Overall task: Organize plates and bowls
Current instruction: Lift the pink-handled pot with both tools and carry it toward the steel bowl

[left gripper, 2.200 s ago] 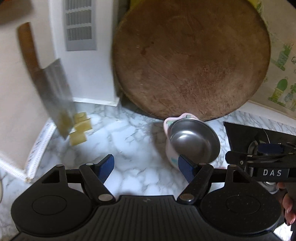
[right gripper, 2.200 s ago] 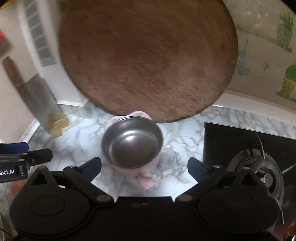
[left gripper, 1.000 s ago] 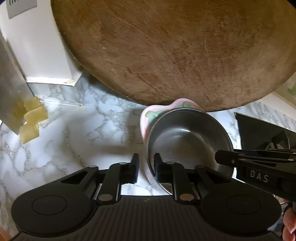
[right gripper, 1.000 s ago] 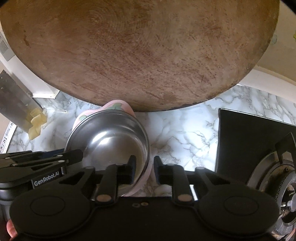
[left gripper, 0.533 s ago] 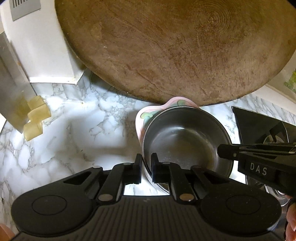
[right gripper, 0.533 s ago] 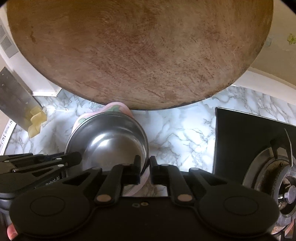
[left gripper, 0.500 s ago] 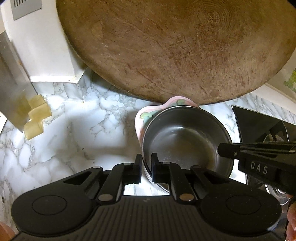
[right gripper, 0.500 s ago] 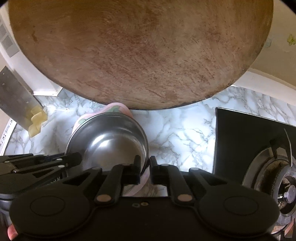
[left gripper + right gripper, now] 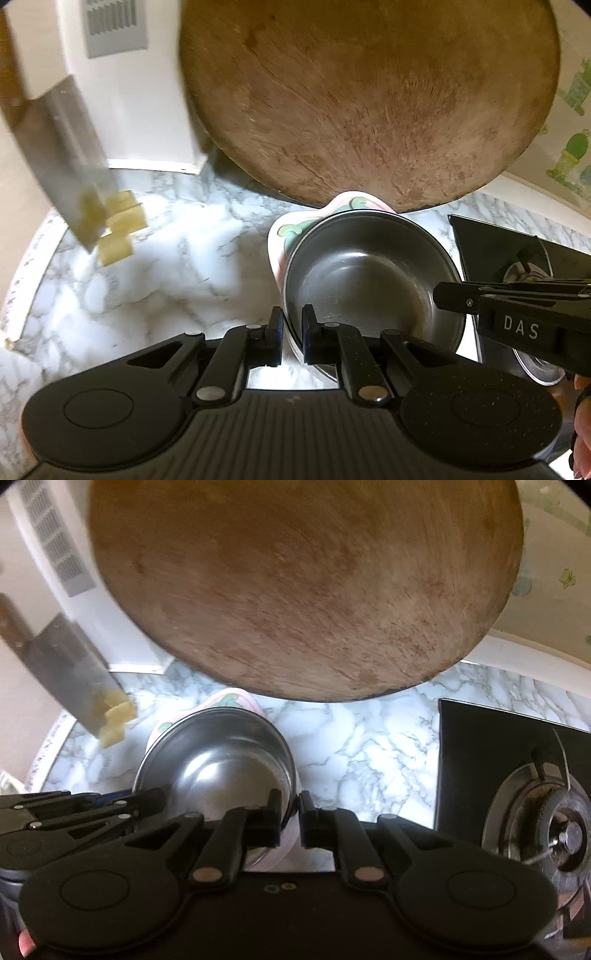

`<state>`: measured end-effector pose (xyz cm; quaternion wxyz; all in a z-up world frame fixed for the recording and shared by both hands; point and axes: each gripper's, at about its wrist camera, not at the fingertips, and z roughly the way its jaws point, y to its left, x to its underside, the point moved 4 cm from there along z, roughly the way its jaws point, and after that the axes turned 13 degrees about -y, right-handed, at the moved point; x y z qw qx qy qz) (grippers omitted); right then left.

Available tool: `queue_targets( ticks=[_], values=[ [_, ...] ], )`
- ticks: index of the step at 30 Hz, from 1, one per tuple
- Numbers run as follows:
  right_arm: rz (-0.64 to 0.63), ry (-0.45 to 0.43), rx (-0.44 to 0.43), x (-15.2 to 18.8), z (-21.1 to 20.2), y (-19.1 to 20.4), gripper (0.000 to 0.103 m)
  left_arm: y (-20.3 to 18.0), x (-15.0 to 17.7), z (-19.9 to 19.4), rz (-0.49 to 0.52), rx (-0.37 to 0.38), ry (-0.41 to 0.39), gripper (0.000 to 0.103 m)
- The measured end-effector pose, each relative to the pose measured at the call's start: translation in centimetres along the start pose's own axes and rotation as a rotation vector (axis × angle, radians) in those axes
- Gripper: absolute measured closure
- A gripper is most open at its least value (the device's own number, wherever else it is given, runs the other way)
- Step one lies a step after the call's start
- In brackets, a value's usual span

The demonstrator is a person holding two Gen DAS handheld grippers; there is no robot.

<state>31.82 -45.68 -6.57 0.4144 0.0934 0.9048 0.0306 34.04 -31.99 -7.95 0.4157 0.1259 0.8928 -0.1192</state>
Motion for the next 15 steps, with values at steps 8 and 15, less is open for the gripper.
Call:
queue_targets(
  ticks=[8,15],
  values=[
    [-0.010,-0.037,-0.043,1.3,-4.4,4.4,0.093,3.5,1.8,-6.2,-0.001,-0.027,-0.031,0.094],
    [-0.034,-0.048,-0.098,2.8,-7.4,9.5,0.093,7.9,3.7,-12.1,-0.019,-0.090,-0.065,0.094]
  ],
)
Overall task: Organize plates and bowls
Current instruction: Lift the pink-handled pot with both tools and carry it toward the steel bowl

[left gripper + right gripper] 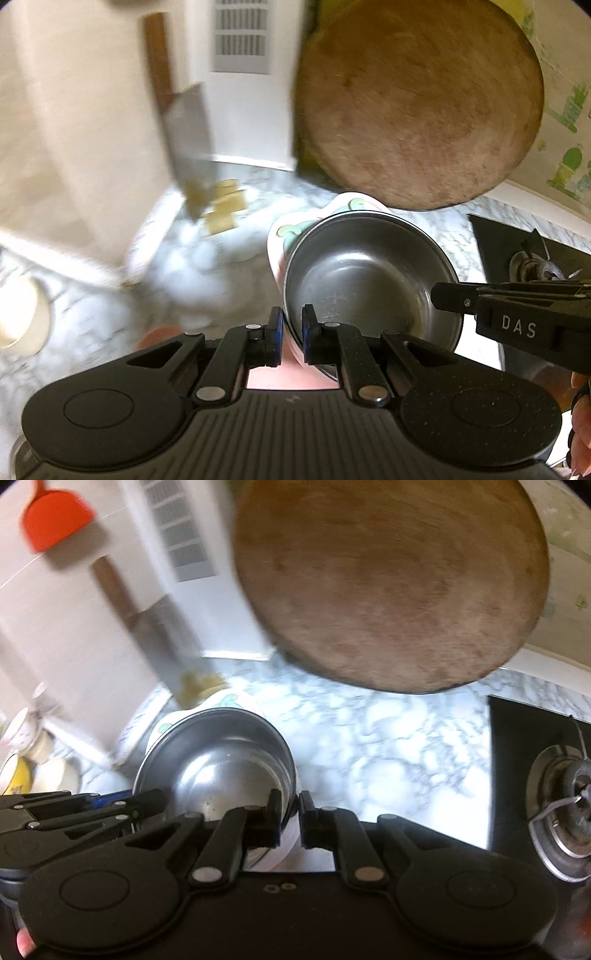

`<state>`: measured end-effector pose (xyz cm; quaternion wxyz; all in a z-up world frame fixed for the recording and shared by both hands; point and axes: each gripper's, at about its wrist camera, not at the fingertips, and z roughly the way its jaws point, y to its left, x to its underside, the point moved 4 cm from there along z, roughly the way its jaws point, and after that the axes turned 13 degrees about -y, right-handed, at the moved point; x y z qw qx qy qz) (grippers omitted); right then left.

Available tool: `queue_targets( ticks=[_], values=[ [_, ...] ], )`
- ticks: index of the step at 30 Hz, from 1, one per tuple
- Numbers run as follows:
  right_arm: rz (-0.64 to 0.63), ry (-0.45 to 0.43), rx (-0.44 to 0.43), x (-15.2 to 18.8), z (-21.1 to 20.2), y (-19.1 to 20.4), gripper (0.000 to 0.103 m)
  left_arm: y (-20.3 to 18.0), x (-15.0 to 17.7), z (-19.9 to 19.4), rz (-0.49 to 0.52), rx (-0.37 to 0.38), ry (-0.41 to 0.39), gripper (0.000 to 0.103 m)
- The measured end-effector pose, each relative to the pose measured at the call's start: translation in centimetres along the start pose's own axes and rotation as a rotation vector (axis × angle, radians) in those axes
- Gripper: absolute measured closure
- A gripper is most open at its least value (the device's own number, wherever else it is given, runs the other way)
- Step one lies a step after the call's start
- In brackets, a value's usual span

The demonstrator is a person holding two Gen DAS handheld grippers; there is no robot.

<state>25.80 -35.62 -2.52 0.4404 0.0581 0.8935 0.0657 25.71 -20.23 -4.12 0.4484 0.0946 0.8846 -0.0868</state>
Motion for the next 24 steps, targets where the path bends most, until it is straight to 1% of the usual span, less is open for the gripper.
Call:
queue_targets(
  ticks=[11,19,24],
  values=[
    [-0.089,0.016,-0.100,2.7,-2.7,10.6,0.094,9.1,3.7,-8.1,-0.069,-0.113,-0.025,0.094],
    [-0.172,0.047,-0.193,5.4,-3.9,19.0,0.094,16.1,7.4,-13.2,-0.159,-0.208,-0.022,0.094],
    [-0.220,0.079,-0.245,7.4,-4.3,23.7,0.094,19.9,9.5,-15.4,-0.205,-0.261,-0.003,0.094]
  ],
)
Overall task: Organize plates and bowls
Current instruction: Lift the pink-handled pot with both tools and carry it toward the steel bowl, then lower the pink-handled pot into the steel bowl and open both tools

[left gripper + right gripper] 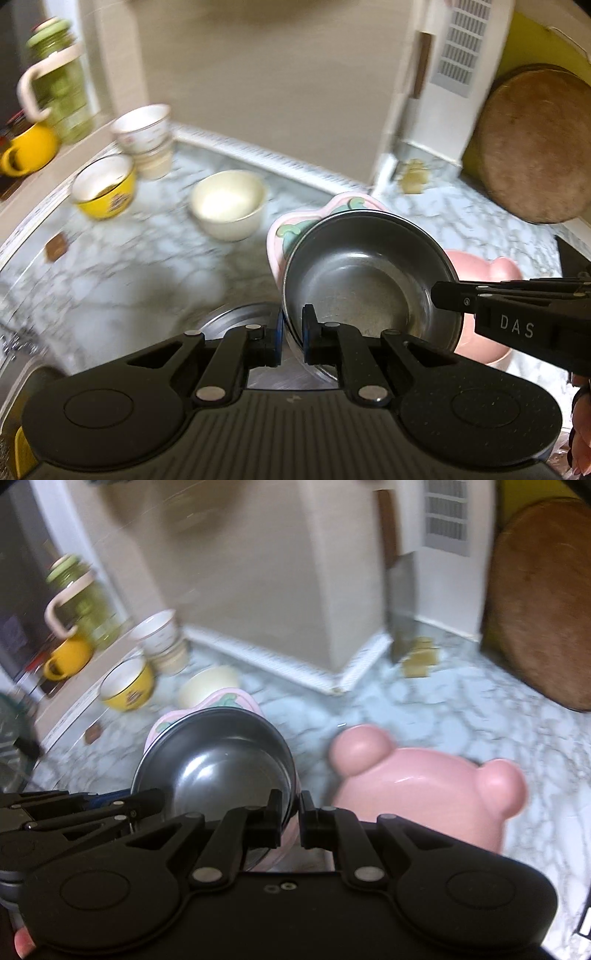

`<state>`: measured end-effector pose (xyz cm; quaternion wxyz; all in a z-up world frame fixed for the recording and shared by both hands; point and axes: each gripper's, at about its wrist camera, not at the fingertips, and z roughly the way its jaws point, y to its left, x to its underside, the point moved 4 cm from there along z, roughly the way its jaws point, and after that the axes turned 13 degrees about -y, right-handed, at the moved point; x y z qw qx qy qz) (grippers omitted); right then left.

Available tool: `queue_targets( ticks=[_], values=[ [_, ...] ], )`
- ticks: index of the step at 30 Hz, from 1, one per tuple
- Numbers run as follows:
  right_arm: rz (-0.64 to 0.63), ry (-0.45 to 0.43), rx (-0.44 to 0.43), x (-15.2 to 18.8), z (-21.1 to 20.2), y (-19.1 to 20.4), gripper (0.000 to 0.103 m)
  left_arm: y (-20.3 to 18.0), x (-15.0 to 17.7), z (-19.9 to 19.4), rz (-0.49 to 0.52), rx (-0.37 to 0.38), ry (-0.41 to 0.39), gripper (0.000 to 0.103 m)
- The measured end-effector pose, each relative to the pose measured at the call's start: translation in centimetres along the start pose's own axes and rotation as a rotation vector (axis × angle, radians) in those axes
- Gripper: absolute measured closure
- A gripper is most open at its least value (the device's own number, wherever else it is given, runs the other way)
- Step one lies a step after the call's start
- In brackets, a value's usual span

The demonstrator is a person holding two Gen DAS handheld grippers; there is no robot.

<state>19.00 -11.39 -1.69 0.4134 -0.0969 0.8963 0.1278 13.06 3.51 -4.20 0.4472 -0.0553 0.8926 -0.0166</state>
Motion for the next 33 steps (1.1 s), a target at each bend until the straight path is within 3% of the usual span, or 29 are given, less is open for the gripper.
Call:
queue_targets(
  ticks=[12,33],
  values=[
    [-0.051,0.106,-0.037,3.5,3.6,5.9,0.094,6.0,4.3,0.7,-0.054,-0.060,0.071,0.094],
    [-0.063,0.196,-0.026,6.3,7.5,6.1,0.094,7.1,6.5,3.9,-0.069,-0.064,0.130,0.095]
  ],
)
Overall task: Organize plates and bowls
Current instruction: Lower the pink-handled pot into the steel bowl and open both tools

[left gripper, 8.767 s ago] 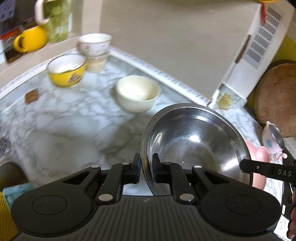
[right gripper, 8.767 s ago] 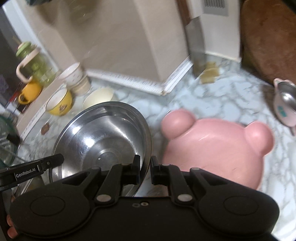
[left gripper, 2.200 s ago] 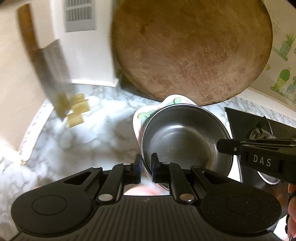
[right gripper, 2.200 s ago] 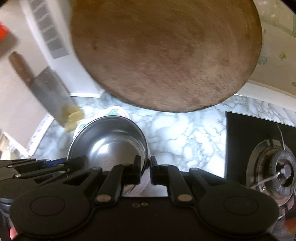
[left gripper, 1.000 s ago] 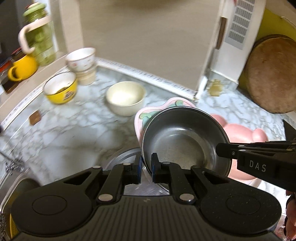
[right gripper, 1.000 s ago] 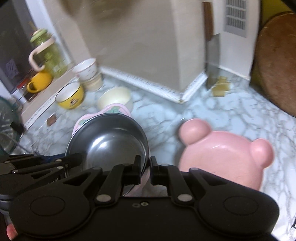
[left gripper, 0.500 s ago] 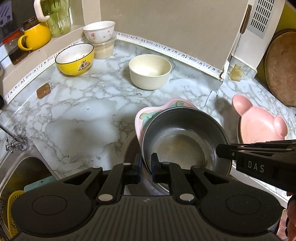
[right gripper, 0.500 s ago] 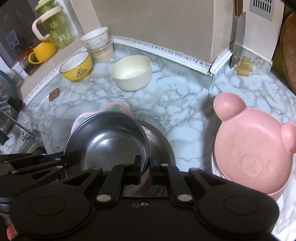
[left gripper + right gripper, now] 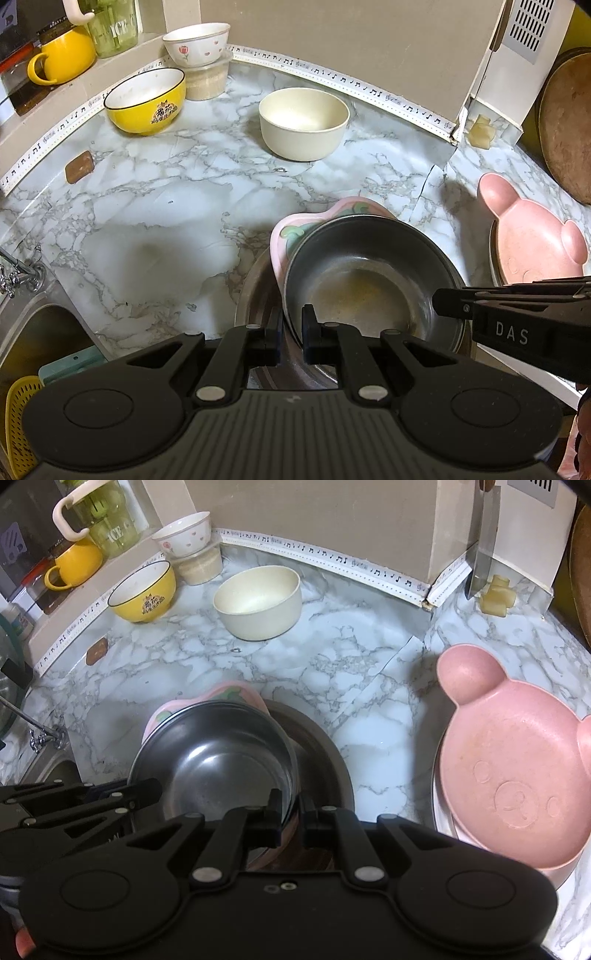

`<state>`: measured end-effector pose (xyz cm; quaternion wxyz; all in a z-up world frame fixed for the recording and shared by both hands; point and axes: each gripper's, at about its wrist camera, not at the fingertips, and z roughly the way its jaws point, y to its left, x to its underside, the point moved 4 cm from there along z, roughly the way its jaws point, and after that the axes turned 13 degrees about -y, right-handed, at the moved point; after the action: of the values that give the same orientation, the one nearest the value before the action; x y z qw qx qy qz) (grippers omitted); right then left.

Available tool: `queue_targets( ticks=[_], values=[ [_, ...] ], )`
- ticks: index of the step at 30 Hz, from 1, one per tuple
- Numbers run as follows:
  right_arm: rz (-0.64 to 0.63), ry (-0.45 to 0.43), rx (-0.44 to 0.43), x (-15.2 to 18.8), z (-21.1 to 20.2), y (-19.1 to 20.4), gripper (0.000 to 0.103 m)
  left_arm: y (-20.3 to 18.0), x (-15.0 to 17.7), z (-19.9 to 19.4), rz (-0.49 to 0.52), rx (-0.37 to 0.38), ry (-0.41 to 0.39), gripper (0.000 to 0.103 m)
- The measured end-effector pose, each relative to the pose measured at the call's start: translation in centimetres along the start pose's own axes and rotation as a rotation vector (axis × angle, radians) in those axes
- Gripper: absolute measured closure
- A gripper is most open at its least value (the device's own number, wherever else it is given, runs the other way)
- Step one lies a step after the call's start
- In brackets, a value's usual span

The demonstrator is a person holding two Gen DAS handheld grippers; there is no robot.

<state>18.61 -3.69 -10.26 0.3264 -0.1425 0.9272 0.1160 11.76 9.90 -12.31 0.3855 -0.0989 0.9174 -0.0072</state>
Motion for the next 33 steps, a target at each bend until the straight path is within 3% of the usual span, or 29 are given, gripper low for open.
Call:
queue_targets(
  ticks=[12,19,28,33],
  values=[
    [0.005,0.020,-0.015,0.2,0.8,0.0,0.092,0.4,-0.1,0.5,-0.012,0.005,0.001,0.094],
    [0.015,0.027,-0.038,0.0,0.7,0.0,0.082,0.8,-0.2,0.5,-0.041,0.025,0.005,0.094],
    [-0.036,0.014,-0.049,-0.2,-0.3,0.5,0.080,0.7,-0.7,-0.4,0.023,0.027,-0.015,0.093],
    [-0.060,-0.012,-0.061,-0.9,-1.6,0.7,0.077,0.7,-1.4,-1.9,0.049,0.033,-0.063,0.093]
  ],
)
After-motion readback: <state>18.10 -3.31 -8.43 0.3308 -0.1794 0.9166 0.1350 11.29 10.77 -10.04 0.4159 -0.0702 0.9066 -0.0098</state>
